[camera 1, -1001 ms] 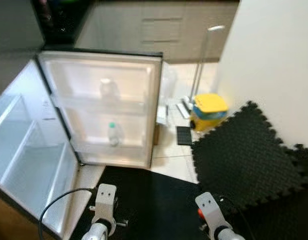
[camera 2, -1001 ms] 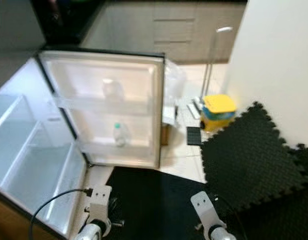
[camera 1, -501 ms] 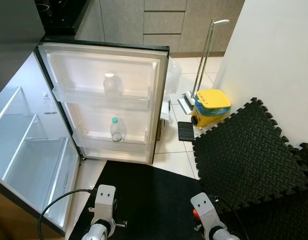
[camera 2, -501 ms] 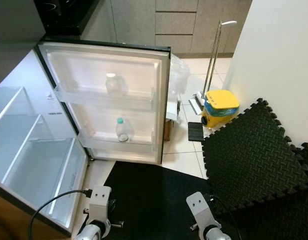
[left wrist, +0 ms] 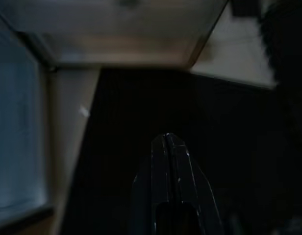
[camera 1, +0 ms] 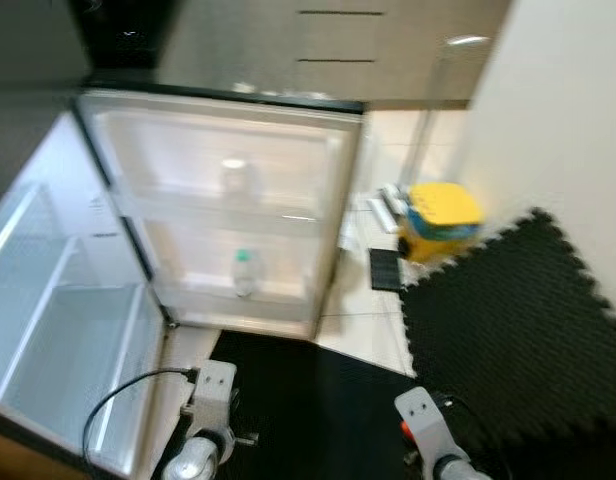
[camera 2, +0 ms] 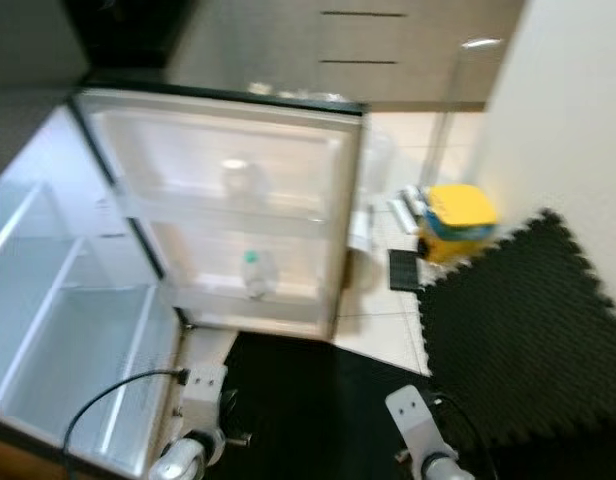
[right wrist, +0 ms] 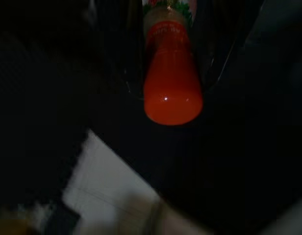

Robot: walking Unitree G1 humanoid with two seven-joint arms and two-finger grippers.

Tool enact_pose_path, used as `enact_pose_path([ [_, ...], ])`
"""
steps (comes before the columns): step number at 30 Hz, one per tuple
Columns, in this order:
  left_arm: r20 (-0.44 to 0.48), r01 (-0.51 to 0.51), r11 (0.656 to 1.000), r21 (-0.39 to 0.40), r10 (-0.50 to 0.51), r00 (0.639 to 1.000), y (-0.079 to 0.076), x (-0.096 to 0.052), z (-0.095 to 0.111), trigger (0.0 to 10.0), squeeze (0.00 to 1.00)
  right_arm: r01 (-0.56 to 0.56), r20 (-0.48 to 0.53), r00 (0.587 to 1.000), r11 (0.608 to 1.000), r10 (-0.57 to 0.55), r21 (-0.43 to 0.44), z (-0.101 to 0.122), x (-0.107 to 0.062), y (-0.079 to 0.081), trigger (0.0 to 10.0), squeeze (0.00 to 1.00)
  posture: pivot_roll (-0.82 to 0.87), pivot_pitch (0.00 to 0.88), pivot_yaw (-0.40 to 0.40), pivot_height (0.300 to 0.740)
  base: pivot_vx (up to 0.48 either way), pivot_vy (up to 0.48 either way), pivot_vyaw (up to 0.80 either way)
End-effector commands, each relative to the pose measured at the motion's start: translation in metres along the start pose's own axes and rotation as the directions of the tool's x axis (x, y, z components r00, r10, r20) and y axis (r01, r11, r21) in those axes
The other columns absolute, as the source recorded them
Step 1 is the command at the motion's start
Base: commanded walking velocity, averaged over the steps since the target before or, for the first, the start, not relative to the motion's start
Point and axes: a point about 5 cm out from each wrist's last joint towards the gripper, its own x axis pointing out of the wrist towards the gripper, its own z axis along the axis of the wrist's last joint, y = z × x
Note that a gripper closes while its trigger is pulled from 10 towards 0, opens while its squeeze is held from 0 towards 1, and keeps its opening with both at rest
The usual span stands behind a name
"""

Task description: Restocking fridge

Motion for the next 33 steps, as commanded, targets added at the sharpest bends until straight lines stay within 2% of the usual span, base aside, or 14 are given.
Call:
enact_pose_path([
  [1,0.008,0.031,1.0,0.002,-0.031,0.999,-0.0094,0.0026,0.0027,10.0,0.0,0.025,-0.078,0.997,1.0,-0.025,-0.004,-0.0229,-0.0099,-0.0101,10.0,0.0,-0.16,0.08,-0.017,0.74,0.394,0.0,0.0],
  [9,0.008,0.031,1.0,0.005,-0.031,0.999,-0.009,0.0024,0.0026,10.0,0.0,0.024,-0.082,0.996,1.0,-0.024,-0.002,-0.0245,-0.0105,-0.009,10.0,0.0,-0.16,0.083,-0.016,0.74,0.376,0.0,0.0],
  [13,0.018,0.014,0.999,0.035,-0.015,1.0,-0.0069,0.0021,0.0036,10.0,0.0,0.025,-0.085,0.996,1.0,-0.025,-0.002,-0.0253,-0.0109,-0.0082,10.0,0.0,-0.16,0.084,-0.014,0.74,0.0,0.0,0.0],
  [27,0.042,0.023,0.999,0.042,-0.025,0.999,-0.009,0.0005,0.0037,10.0,0.0,0.023,-0.084,0.996,1.0,-0.023,-0.002,-0.0269,-0.0119,-0.0076,10.0,0.0,-0.16,0.086,-0.016,0.74,0.0,0.0,0.0],
  [31,0.048,0.056,0.994,0.093,-0.061,0.997,-0.0129,0.0006,0.0047,10.0,0.0,0.023,-0.083,0.996,1.0,-0.023,-0.002,-0.0271,-0.012,-0.007,10.0,0.0,-0.17,0.087,-0.012,0.74,0.0,0.0,0.0],
  [33,0.048,0.065,0.993,0.101,-0.07,0.996,-0.0146,0.0005,0.0044,10.0,0.0,0.025,-0.083,0.996,1.0,-0.025,-0.002,-0.027,-0.012,-0.0072,10.0,0.0,-0.17,0.087,-0.011,0.74,0.0,-0.48,0.0],
])
